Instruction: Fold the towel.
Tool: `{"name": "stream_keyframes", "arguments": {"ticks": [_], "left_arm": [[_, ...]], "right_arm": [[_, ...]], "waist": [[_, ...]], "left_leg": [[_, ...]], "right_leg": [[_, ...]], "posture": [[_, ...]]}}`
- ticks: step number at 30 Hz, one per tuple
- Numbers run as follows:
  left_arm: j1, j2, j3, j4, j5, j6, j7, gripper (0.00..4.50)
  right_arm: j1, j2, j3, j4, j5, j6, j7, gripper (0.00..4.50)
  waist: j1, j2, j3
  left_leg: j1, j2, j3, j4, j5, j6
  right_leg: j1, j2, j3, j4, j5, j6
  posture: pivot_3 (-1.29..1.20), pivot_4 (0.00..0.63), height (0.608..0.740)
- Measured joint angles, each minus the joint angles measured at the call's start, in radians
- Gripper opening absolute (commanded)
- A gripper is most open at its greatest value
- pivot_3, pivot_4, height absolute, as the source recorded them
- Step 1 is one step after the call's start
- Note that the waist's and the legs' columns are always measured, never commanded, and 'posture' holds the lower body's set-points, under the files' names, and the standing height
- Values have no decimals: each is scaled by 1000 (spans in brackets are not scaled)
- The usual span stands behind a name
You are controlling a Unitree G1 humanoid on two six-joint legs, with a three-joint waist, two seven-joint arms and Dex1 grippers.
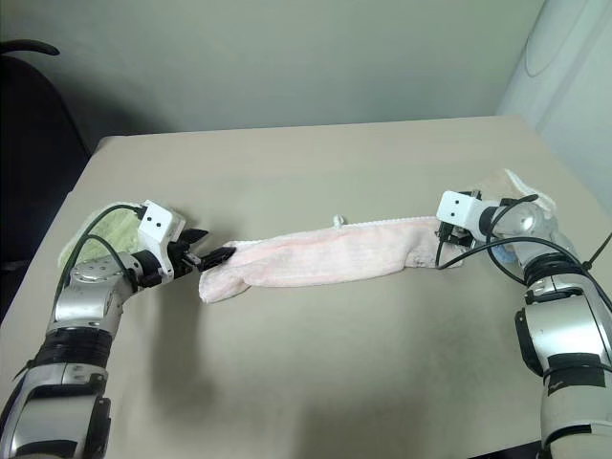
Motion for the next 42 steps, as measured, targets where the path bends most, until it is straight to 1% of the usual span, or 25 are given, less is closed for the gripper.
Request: {"name": "stream_keyframes", "arguments": {"ticks": [3, 6, 9, 11, 14, 17, 21, 25, 26, 29, 32, 33, 34, 38, 42], "left_arm": [[-7, 0, 27, 24, 22, -50, 70, 4500], [-1, 2, 77, -3, 1, -60, 82, 4500], [68, 20, 123, -139, -53, -58, 37, 4500], [137, 46, 140, -233, -76, -56, -5, 4500], [239, 83, 148, -349, -105, -41, -73, 4500], [291, 89, 149, -447, -141, -8, -115, 4500], [303, 87, 126, -503, -140, 10, -126, 4500], [324, 72, 79, -563, -139, 12, -142, 4500], [330, 66, 64, -585, -139, 13, -144, 4500], [338, 53, 40, -628, -138, 15, -144, 4500], [346, 33, 18, -658, -139, 19, -142, 4500], [346, 23, 6, -663, -139, 20, -140, 4500], [346, 17, 0, -666, -139, 21, -140, 4500], [335, -28, -18, -683, -142, 38, -124, 4500], [309, -74, -38, -715, -147, 57, -106, 4500]], "right_arm": [[1, -27, -15, -13, 8, -22, -17, 4473], [21, -48, -81, -61, 81, -16, 37, 4473], [112, -73, -146, -171, 179, 21, 140, 4473], [204, -94, -179, -272, 237, 67, 200, 4473], [352, -111, -240, -458, 334, 208, 258, 4473], [471, -113, -298, -655, 419, 373, 271, 4473], [550, -111, -330, -784, 452, 507, 246, 4473], [582, -89, -428, -909, 597, 775, 221, 4473], [592, -80, -471, -959, 660, 882, 210, 4473], [617, -58, -551, -1065, 797, 1128, 170, 4473], [624, 4, -660, -1108, 942, 1411, 64, 4473], [628, 35, -715, -1124, 1000, 1531, 10, 4473], [630, 49, -736, -1131, 1024, 1581, -14, 4473], [621, 155, -909, -1155, 1113, 1823, -213, 4473], [619, 239, -1023, -1192, 1143, 1954, -338, 4473]], "waist": [[-1, 0, 0], [-1, 0, 0], [0, 0, 0], [1, 0, 0], [1, 0, 0], [2, 0, 0], [2, 0, 0], [0, 0, 0], [1, 0, 0], [1, 0, 0], [1, 0, 0], [1, 0, 0], [2, 0, 0], [2, 0, 0], [2, 0, 0]], "left_leg": [[0, 0, 0, 0, 0, 0], [-2, 0, 0, 0, 0, 0], [-3, 0, 0, -1, 0, 0], [-4, 0, 0, -1, 0, 0], [-5, 0, 0, -1, 0, 0], [-5, 0, 0, 0, 0, -1], [-2, 0, 0, 2, 1, 1], [-1, 0, 1, 2, 1, 2], [-1, 0, 1, 2, 2, 1], [-1, 0, 1, 1, 3, -1], [-1, 0, 1, 1, 3, -1], [-1, 0, 1, 1, 3, -1], [-1, 0, 0, 1, 3, -1], [-1, 0, 0, 2, 3, 0], [0, -1, 0, 3, 2, 1]], "right_leg": [[0, 0, 0, 0, 0, 0], [-1, 0, 0, 0, 0, 0], [-1, 0, 0, -2, 0, 0], [-1, 0, 0, -3, 0, 0], [-2, 0, -1, -5, 0, 0], [-2, 0, -1, -4, 0, 0], [0, 0, -1, 0, 0, 1], [0, 0, 0, 2, 1, 1], [0, 0, -1, 2, 0, 0], [0, 0, -1, 0, 0, 0], [0, 0, 0, -1, 0, 1], [0, 0, -1, -1, 0, 1], [0, 0, -1, -1, 0, 1], [0, 0, -1, 0, 0, 1], [0, 0, -1, 1, 0, 1]], "posture": [[0, 150, 740], [0, 150, 740], [0, 150, 740], [0, 150, 740], [0, 150, 740], [0, 150, 740], [0, 150, 740], [0, 150, 740], [0, 150, 740], [0, 150, 740], [0, 150, 740], [0, 150, 740], [0, 150, 740], [0, 150, 740], [0, 150, 740]]}}
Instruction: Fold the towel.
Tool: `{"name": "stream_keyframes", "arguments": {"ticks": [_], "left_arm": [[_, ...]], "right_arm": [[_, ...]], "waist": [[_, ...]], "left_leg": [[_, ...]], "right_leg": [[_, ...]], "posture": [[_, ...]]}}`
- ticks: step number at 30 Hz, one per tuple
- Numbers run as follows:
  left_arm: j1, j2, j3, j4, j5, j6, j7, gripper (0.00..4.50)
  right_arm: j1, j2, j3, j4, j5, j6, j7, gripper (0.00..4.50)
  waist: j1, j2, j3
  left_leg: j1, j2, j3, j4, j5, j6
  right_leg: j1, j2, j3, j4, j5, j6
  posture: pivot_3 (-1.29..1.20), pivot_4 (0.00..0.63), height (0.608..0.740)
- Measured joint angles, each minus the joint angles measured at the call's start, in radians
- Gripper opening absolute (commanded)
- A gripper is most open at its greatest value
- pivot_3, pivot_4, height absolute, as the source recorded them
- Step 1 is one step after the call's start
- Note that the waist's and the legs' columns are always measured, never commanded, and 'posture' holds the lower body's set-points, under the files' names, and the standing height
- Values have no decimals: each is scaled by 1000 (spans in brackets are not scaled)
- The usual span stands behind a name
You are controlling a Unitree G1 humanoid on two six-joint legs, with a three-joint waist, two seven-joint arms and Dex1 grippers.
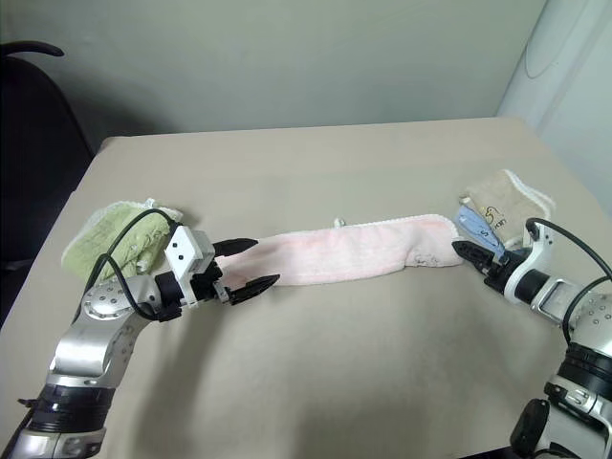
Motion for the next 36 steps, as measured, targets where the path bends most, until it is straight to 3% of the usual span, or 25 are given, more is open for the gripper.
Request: {"name": "stream_keyframes", "arguments": {"ticks": [8, 13, 20, 23, 34, 36], "left_arm": [[-17, -66, -87, -47, -17, 36, 3, 4500], [-49, -89, -118, -47, -15, 38, 4, 4500], [-53, -95, -124, -47, -14, 38, 6, 4500], [-52, -95, -124, -47, -14, 38, 7, 4500], [-49, -94, -124, -47, -14, 38, 12, 4500], [-49, -93, -123, -47, -14, 38, 12, 4500]], "right_arm": [[-40, 127, -106, -15, 6, 73, -141, 4473], [-105, 167, -104, 92, -13, -20, -178, 4473], [-195, 177, -60, 280, -35, -197, -190, 4473], [-222, 172, -40, 342, -44, -255, -195, 3887], [-197, 140, -37, 357, -6, -276, -237, 42], [-180, 119, -35, 334, 1, -274, -241, 42]], "waist": [[-1, 0, 0], [-9, -1, -1], [-18, -4, -3], [-18, -5, -3], [-9, -4, -3], [2, -4, -3]], "left_leg": [[1, 0, 0, 1, 0, 1], [10, -1, 0, 1, -7, 11], [12, -1, 0, 2, -7, 12], [12, -1, 0, 2, -7, 12], [12, -1, 0, -1, -4, 7], [11, -2, 0, 0, -5, 8]], "right_leg": [[0, 0, 0, 2, 0, 0], [7, 0, 2, 2, 0, 1], [10, 0, 3, 2, 0, 1], [10, 0, 3, 2, 0, 1], [10, 0, 2, -2, 0, 1], [11, 0, 2, -4, 1, 2]], "posture": [[0, 150, 740], [0, 150, 740], [0, 150, 740], [0, 150, 740], [0, 150, 740], [0, 150, 740]]}}
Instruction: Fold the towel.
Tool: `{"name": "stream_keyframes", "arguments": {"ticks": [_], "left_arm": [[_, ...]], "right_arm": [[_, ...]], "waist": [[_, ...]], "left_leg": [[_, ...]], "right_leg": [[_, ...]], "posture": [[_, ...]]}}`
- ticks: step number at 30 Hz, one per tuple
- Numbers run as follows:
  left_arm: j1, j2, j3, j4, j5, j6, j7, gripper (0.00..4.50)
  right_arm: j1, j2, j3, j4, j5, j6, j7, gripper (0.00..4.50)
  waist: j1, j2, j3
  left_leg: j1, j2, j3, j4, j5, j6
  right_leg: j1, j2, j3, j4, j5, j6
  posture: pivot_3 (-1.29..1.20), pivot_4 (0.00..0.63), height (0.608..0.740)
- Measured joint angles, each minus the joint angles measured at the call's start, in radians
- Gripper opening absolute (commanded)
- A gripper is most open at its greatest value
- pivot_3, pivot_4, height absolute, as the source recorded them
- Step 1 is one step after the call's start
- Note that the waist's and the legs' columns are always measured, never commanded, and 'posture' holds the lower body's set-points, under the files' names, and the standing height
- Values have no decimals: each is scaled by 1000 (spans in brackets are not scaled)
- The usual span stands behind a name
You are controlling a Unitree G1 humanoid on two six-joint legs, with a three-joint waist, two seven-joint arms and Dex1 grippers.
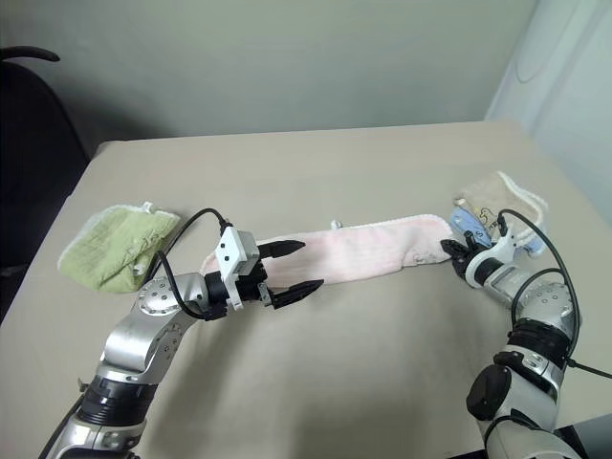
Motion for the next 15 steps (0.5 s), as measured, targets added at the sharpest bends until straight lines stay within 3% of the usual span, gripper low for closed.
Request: {"name": "stream_keyframes", "arguments": {"ticks": [6, 15], "left_arm": [[6, 3, 5, 0, 1, 0, 12, 4500], [10, -1, 3, 0, 3, 0, 17, 4500]], "right_arm": [[36, -116, 67, -86, -3, -9, 47, 42], [40, -305, 430, -286, -114, -157, 294, 42]], "waist": [[9, 4, 2], [4, 5, 2]], "left_leg": [[-4, 0, 0, -1, 0, -1], [-4, 0, 0, -1, 2, -4]], "right_leg": [[-4, -1, 0, 0, 0, 1], [-4, 0, 0, -1, 0, 1]], "posture": [[0, 150, 740], [0, 150, 740]]}}
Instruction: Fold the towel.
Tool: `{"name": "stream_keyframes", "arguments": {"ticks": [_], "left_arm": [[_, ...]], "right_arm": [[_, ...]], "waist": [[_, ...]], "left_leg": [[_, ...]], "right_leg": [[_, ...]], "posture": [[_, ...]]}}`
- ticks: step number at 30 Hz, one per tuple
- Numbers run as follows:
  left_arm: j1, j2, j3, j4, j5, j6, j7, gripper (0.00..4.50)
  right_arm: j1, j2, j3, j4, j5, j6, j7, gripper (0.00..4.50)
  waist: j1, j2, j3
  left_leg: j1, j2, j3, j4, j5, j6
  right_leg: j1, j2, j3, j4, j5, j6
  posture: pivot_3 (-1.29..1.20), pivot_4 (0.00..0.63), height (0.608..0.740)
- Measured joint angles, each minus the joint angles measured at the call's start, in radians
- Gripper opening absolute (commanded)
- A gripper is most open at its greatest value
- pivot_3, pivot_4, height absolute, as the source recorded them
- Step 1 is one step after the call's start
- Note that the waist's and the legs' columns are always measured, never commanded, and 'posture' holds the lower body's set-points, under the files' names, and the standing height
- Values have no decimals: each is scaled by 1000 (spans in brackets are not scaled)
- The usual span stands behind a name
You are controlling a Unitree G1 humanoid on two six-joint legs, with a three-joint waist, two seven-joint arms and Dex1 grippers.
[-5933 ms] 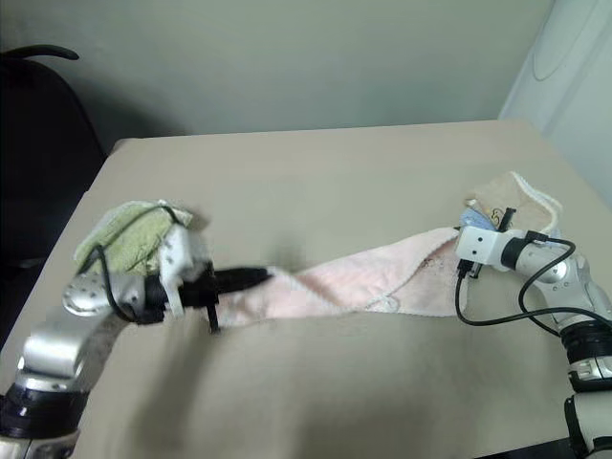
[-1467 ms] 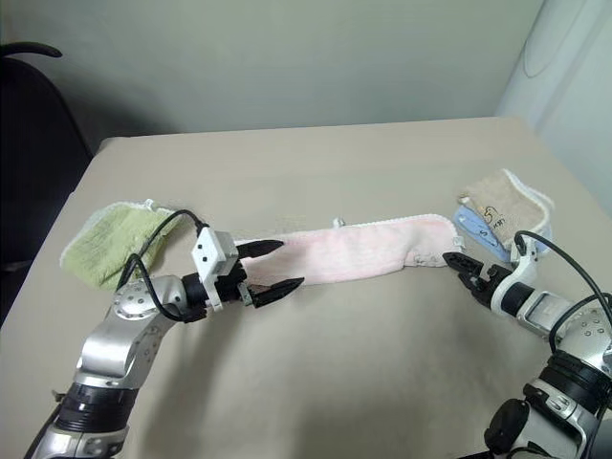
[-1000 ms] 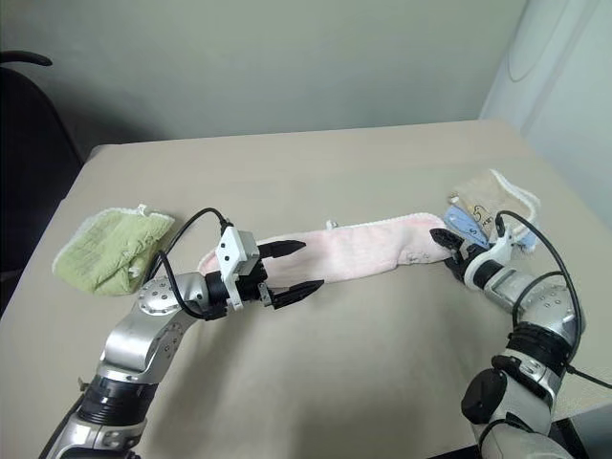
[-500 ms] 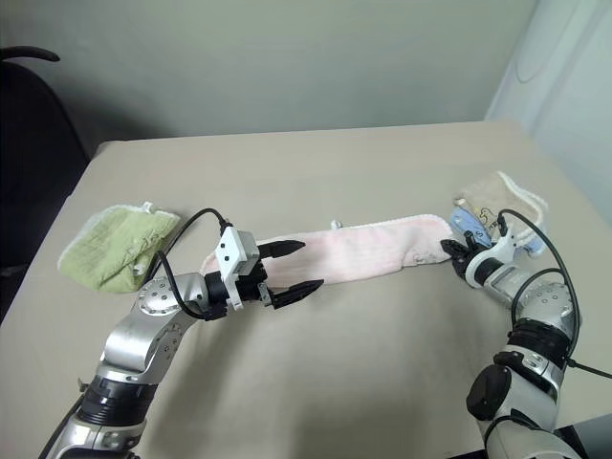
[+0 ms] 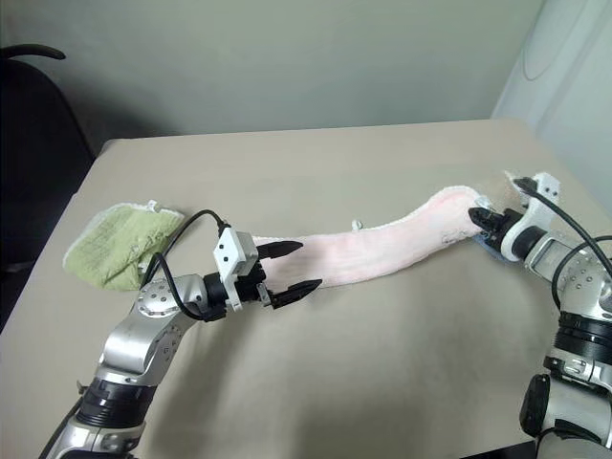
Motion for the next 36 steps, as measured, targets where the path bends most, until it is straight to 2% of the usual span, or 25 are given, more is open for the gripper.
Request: {"name": "stream_keyframes", "arguments": {"ticks": [3, 9, 13, 17, 20, 23, 26, 31, 35, 36], "left_arm": [[0, -2, 0, 0, 2, 0, 3, 4500], [0, -5, -1, 0, 4, 0, 15, 4500], [-2, -13, -1, 0, 11, -1, 21, 4500], [-3, -18, -5, -1, 17, -1, 25, 4500], [14, -18, -3, -5, 18, -1, 32, 4500], [24, -18, -2, -7, 18, -1, 39, 4500], [26, -18, -2, -7, 18, -1, 43, 4500], [27, -18, -2, -9, 17, -1, 49, 4500], [32, -21, 40, -10, -6, 5, 69, 4500], [36, -26, 63, -11, -24, 14, 79, 4500]], "right_arm": [[0, -61, 175, -83, -77, -69, 99, 42], [-48, -80, 491, -164, -255, -191, 218, 42], [-112, -12, 668, -163, -384, -255, 253, 42], [-119, 63, 751, -104, -455, -301, 268, 42], [-121, 94, 754, -59, -481, -305, 282, 42], [-128, 117, 749, -37, -487, -303, 293, 693], [-128, 130, 734, -35, -475, -287, 316, 1675], [-126, 157, 607, -103, -367, -211, 348, 3369], [-121, 156, 442, -180, -245, -136, 352, 3369], [-121, 154, 400, -179, -226, -124, 346, 3165]], "waist": [[0, 0, 0], [-2, 0, 0], [-3, 0, 0], [1, 0, 0], [1, 0, 0], [0, 0, 0], [0, 0, 0], [1, 0, 0], [1, 0, 0], [1, 0, 0]], "left_leg": [[0, 0, 0, 0, 0, 0], [0, 0, 0, 0, 0, 0], [0, 0, 0, 0, 0, 0], [-3, 0, -1, 2, 0, 0], [-5, 0, -1, 2, 1, -1], [-5, 0, -1, 2, 1, -2], [-5, 0, -1, 2, 1, -2], [-5, 0, -1, 2, 2, -3], [-5, 0, -1, 2, 2, -3], [-5, 0, -1, 2, 2, -3]], "right_leg": [[0, 0, 0, 0, 0, 0], [0, 0, 0, 0, 0, 0], [-1, 0, 0, 0, 0, 0], [-2, 0, -1, 0, 0, 0], [-4, 0, -1, -1, 0, 0], [-4, 0, -1, -1, 0, 0], [-4, 0, -1, -1, 0, 0], [-4, 0, -1, -1, 0, 0], [-4, 0, -1, -1, 0, 0], [-3, 0, -1, -1, 0, 0]], "posture": [[0, 150, 740], [0, 150, 740], [0, 150, 740], [0, 150, 740], [0, 150, 740], [0, 150, 740], [0, 150, 740], [0, 150, 740], [0, 150, 740], [0, 150, 740]]}}
